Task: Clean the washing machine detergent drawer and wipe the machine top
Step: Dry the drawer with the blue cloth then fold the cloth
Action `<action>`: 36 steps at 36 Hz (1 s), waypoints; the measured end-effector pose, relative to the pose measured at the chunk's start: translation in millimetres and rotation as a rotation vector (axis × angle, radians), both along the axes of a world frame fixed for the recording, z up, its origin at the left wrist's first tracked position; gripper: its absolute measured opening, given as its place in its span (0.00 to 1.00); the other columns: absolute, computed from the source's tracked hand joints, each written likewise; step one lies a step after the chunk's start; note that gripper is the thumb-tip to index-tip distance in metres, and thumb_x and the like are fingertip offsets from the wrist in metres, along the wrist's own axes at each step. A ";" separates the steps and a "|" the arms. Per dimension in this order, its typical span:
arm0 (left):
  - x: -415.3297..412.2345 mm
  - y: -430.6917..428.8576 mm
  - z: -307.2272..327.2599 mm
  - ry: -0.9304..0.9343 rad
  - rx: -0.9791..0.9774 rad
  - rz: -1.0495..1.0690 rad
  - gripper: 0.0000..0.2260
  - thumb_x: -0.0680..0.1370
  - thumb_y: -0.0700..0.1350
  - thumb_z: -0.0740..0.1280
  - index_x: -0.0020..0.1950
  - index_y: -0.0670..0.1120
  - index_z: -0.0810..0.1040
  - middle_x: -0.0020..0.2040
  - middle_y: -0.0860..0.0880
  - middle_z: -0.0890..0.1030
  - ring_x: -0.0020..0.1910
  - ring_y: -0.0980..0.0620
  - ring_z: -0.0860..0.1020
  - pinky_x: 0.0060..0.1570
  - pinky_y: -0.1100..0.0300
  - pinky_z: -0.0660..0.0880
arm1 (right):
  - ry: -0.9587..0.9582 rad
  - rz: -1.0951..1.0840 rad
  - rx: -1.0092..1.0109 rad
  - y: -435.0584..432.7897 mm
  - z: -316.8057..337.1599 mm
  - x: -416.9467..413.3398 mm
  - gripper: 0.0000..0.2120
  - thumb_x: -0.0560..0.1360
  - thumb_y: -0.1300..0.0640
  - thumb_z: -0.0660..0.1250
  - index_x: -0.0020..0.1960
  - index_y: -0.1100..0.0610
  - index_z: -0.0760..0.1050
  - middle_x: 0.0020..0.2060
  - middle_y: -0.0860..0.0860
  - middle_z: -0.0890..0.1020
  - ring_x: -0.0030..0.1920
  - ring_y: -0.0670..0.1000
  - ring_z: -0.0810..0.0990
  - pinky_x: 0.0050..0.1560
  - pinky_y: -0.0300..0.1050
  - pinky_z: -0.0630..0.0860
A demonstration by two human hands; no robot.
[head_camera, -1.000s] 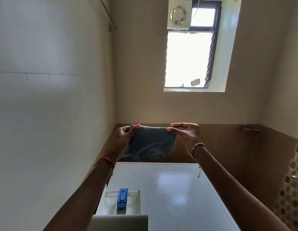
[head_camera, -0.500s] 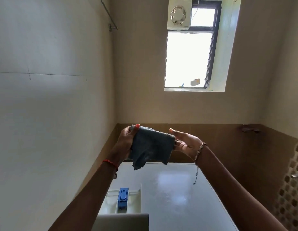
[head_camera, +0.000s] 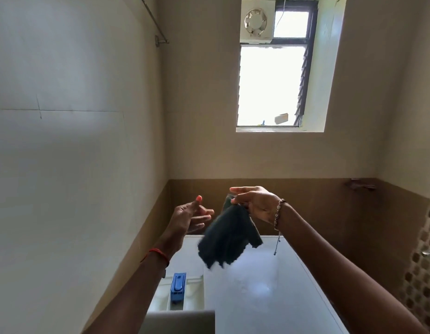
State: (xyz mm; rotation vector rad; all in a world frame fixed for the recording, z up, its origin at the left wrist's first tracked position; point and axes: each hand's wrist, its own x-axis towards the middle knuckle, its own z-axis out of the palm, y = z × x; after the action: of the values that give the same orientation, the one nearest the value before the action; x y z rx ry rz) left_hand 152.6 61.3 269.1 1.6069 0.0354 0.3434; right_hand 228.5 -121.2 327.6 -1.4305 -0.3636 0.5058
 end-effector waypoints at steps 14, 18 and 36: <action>18.8 7.6 10.4 0.076 0.326 -0.400 0.40 0.57 0.69 0.74 0.64 0.53 0.69 0.68 0.56 0.70 0.68 0.57 0.67 0.67 0.55 0.64 | -0.674 0.240 -0.458 -4.1 60.1 -8.6 0.19 0.67 0.71 0.71 0.56 0.60 0.77 0.35 0.47 0.81 0.41 0.45 0.79 0.43 0.34 0.77; 22.4 11.2 12.5 0.061 0.379 -0.406 0.34 0.55 0.68 0.75 0.54 0.50 0.77 0.55 0.52 0.80 0.57 0.54 0.77 0.59 0.58 0.73 | -0.686 0.256 -0.460 -10.6 59.7 -5.9 0.19 0.67 0.71 0.71 0.56 0.59 0.77 0.35 0.49 0.81 0.41 0.46 0.80 0.47 0.37 0.78; 29.4 -5.0 44.9 -0.079 0.450 -0.485 0.30 0.63 0.65 0.73 0.56 0.47 0.78 0.54 0.51 0.81 0.56 0.55 0.78 0.54 0.65 0.75 | -0.780 0.264 -0.575 -13.3 58.7 0.9 0.21 0.66 0.72 0.72 0.57 0.59 0.76 0.40 0.56 0.80 0.42 0.53 0.77 0.48 0.46 0.77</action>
State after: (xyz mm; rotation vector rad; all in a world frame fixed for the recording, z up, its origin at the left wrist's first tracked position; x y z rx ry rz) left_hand 181.9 56.3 314.0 1.9753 -0.5168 0.0333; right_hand 229.4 -134.5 386.4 -2.1328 -1.1062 0.2433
